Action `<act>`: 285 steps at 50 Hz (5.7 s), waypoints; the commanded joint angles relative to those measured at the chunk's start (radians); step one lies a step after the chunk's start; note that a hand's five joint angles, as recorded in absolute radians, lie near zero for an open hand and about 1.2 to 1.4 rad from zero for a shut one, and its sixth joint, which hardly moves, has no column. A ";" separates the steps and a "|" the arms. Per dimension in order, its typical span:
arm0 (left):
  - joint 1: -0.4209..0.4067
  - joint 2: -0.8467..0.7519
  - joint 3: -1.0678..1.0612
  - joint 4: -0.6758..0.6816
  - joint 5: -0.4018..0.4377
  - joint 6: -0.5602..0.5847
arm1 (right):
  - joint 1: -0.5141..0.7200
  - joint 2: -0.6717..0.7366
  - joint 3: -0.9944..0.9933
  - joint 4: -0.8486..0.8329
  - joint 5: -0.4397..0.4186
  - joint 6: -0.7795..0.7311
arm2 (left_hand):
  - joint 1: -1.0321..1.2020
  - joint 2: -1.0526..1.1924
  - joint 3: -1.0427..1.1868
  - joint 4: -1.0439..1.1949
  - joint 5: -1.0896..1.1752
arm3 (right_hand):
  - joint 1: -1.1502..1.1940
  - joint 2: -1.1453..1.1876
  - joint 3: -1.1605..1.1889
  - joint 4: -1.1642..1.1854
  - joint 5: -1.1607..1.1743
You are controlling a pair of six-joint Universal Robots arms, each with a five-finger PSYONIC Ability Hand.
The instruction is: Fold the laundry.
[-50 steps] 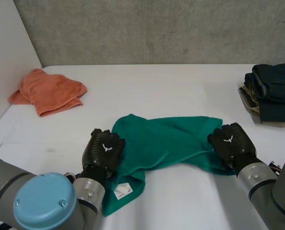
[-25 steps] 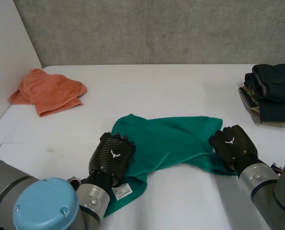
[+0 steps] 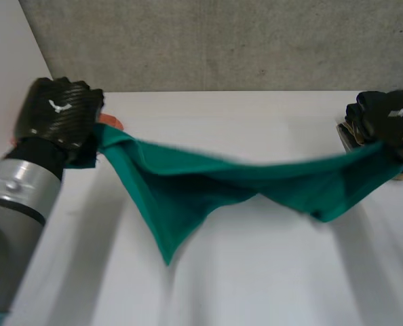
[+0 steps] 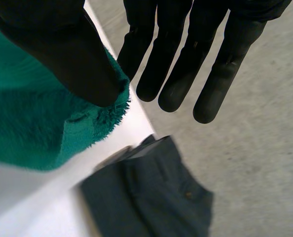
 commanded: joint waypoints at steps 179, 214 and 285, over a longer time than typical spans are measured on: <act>0.162 -0.580 0.642 0.405 0.171 0.050 | 0.147 0.489 -0.593 -0.655 0.127 0.259 | 0.248 0.202 0.213 0.197 0.266 | 0.261 0.222 0.206 0.199 0.236; 0.118 -0.127 -0.130 -0.477 0.184 0.387 | -0.022 0.095 0.080 0.391 -0.014 -0.343 | 0.248 0.202 0.213 0.197 0.266 | 0.261 0.222 0.206 0.199 0.236; -0.033 -0.608 0.428 0.138 0.126 0.085 | -0.042 0.479 -0.334 0.106 0.002 0.297 | -0.974 -1.020 -1.009 -1.025 -0.956 | -0.675 -0.714 -0.730 -0.737 -0.700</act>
